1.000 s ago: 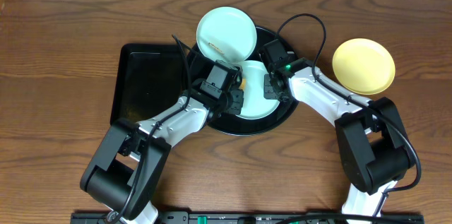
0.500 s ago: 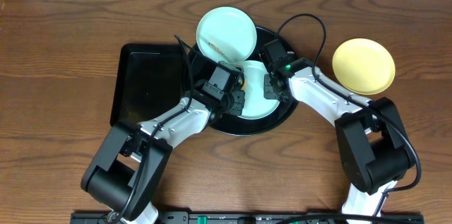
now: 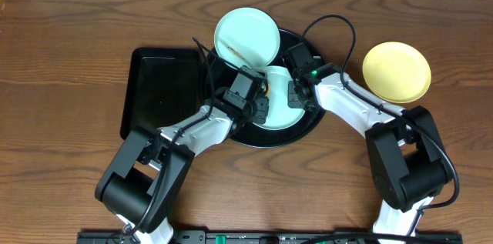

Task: Clean dirty plates on tray and stack at the side
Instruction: 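Scrub the green plate with the sponge in the left gripper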

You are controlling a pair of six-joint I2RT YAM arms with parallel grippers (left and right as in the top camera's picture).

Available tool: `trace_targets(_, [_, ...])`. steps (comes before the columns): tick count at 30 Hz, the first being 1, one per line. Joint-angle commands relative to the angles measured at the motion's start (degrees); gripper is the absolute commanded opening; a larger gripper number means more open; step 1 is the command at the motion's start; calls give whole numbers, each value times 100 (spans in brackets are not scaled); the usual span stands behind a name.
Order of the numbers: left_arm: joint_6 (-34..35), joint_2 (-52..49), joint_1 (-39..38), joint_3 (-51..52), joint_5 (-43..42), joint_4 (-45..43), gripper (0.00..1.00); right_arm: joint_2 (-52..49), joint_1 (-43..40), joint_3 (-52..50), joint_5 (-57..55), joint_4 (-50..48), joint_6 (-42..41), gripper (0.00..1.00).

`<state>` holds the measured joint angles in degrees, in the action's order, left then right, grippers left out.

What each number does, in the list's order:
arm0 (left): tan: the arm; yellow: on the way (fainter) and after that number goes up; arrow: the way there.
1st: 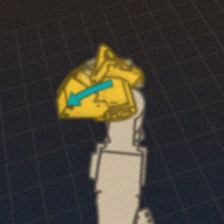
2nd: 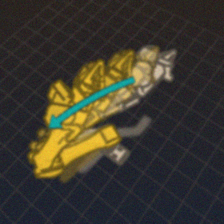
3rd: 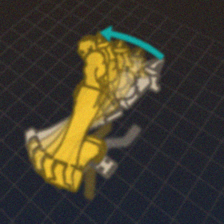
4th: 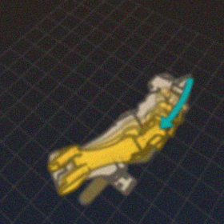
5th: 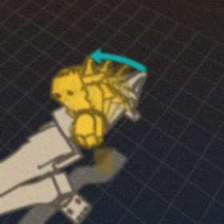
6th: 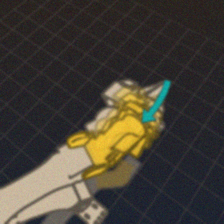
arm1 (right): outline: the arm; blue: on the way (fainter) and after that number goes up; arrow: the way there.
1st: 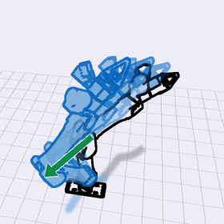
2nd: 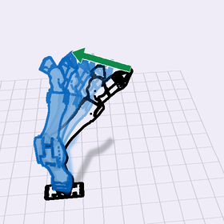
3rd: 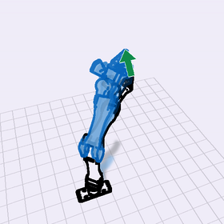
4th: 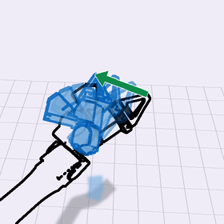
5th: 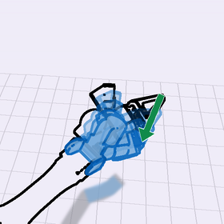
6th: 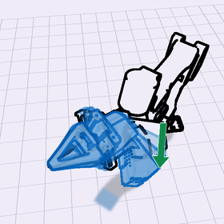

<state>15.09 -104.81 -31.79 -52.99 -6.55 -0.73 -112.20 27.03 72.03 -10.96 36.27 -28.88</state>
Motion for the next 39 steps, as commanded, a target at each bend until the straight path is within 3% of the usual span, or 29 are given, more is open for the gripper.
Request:
trace_targets(1, [-22, -267, 15, 28, 588, 17, 8, -63, 37, -168, -17, 31, 92, 1])
trace_targets(39, [-761, -833, 96, 28, 918, -1204, 8, -63, 28, -168, -20, 11, 92, 1])
